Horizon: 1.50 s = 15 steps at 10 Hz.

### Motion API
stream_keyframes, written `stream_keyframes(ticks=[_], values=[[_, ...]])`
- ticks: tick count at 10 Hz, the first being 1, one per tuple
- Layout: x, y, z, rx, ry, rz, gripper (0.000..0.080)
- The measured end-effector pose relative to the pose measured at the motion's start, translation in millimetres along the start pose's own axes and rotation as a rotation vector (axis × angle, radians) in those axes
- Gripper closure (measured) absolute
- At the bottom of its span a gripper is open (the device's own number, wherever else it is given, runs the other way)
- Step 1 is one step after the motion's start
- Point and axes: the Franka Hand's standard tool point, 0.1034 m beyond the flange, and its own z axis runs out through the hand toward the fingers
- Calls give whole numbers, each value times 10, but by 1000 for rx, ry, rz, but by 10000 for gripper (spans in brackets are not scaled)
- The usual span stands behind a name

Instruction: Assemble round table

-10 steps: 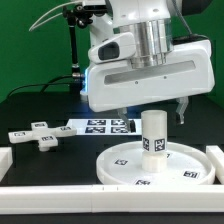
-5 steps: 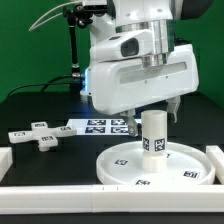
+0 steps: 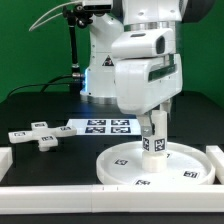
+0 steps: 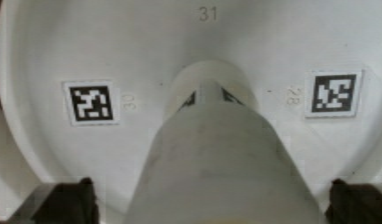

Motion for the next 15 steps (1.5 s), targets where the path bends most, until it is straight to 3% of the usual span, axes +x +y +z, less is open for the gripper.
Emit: stream_keyframes(ticks=[7, 13, 15], values=[[-16, 30, -10, -20, -62, -521, 150], [-70, 27, 19, -14, -103, -833, 150], [-73, 22, 24, -13, -103, -822, 394]])
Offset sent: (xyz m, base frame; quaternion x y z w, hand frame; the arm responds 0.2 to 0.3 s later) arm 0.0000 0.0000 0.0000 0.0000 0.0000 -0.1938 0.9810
